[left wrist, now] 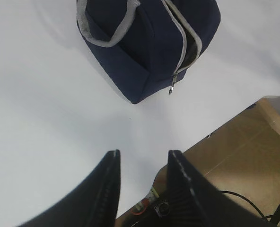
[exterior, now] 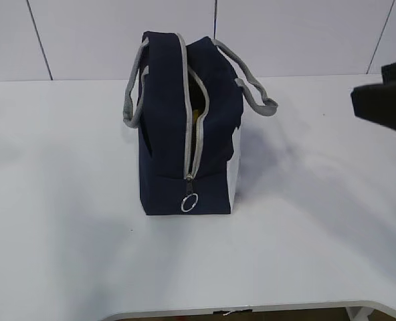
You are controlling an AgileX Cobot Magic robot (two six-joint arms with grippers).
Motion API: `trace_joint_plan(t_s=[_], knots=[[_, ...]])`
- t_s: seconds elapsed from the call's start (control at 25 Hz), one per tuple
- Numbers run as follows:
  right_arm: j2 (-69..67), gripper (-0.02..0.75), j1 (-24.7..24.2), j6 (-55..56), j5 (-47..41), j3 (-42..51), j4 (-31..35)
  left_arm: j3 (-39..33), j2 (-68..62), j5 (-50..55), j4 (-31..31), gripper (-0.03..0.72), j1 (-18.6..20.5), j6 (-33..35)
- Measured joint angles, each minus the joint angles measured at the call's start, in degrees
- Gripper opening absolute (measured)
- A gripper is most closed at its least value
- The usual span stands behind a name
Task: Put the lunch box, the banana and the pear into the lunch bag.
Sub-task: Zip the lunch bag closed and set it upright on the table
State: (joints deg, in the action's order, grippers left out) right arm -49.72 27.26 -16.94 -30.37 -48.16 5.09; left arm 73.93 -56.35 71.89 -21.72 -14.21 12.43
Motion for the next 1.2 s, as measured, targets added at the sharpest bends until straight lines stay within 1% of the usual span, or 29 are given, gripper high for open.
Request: trace_joint_plan(t_s=[0.08,0.24,0.4,0.64,0.84,0.88,0.96,1.04,1.2], knots=[[1.16,0.387,0.0,-3.11,4.99,4.93,0.0,0.0,0.0,0.0,-0.11,0.237,0.0,0.0],[1.58,0.387,0.0,-9.7,11.6,12.2,0.0,0.0,0.0,0.0,-0.11,0.237,0.0,0.0],[-0.81,0.387,0.0,-11.11,17.07,16.46,0.29,0.0,0.0,0.0,-0.11,0.238,0.0,0.0],[-8.23,0.388,0.0,-11.22,27.78,18.31,3.78,0.0,0.0,0.0,-0.11,0.238,0.0,0.0],[-15.74,0.388,0.0,-10.88,32.79,18.31,4.3,0.0,0.0,0.0,-0.11,0.239,0.0,0.0],[-17.08,0.387,0.47,-10.81,33.3,18.31,4.14,0.0,0.0,0.0,-0.11,0.239,0.0,0.0],[-19.15,0.387,2.26,-10.81,34.41,18.31,1.49,0.0,0.0,0.0,-0.11,0.239,0.0,0.0],[-20.88,0.387,5.08,-10.76,36.68,18.31,-0.26,0.0,0.0,0.0,-0.11,0.239,0.0,0.0],[-23.53,0.387,8.83,-10.53,40.36,18.31,-1.16,0.0,0.0,0.0,-0.11,0.239,0.0,0.0]])
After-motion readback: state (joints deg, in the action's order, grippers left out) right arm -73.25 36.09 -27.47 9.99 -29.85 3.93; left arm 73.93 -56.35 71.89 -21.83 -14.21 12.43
